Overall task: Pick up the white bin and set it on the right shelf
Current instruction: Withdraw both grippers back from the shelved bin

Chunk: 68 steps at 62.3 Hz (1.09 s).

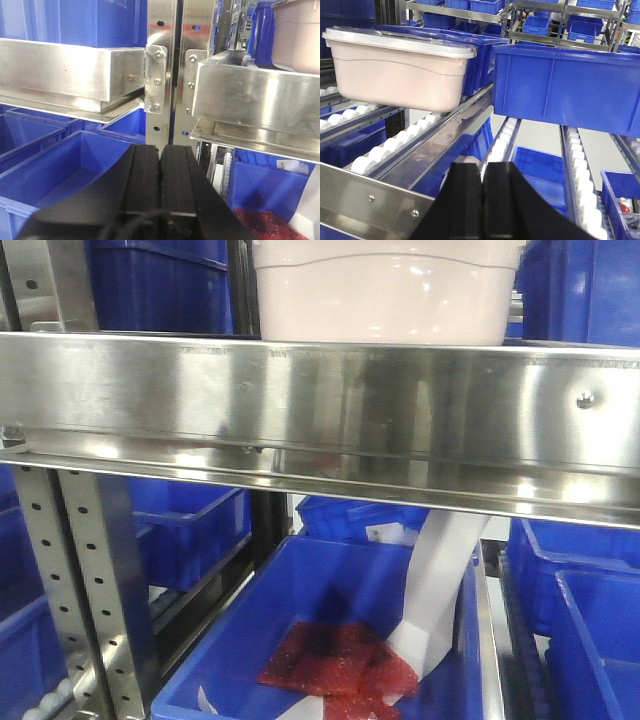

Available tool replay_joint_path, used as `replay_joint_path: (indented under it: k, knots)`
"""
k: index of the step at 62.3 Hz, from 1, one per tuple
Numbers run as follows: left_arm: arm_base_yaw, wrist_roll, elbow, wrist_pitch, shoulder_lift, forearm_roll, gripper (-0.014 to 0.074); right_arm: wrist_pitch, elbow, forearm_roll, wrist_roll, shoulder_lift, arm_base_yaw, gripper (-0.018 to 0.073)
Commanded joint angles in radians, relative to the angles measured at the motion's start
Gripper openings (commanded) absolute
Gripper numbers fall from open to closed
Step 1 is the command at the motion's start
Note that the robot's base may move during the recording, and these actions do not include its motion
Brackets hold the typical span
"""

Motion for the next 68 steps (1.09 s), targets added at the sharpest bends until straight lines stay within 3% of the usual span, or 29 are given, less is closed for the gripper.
replay_joint_path:
  k: [1, 15, 25, 40, 50, 68]
  knots:
    - [0.002, -0.005, 0.016, -0.092, -0.014, -0.003, -0.0118, -0.089, -0.025, 0.002, 0.001, 0.017, -0.004, 0.0076]
    - [-0.006, -0.005, 0.016, -0.092, -0.014, -0.003, -0.0118, -0.092, -0.019, 0.001, 0.001, 0.017, -0.004, 0.0076]
    - [-0.006, -0.005, 0.016, -0.092, -0.014, -0.003, -0.0118, -0.189, 0.059, -0.039, 0.01, 0.018, -0.004, 0.0076]
    - [-0.006, -0.005, 0.016, -0.092, -0.014, -0.003, -0.0118, -0.446, 0.288, -0.292, 0.263, 0.017, -0.002, 0.0076]
    - [-0.006, -0.005, 0.016, -0.092, -0.014, -0.003, -0.0118, -0.567, 0.418, -0.292, 0.263, -0.032, -0.002, 0.0076]
    - [-0.006, -0.005, 0.016, -0.092, -0.012, -0.003, -0.0118, -0.644, 0.584, -0.265, 0.263, -0.131, 0.027, 0.0076]
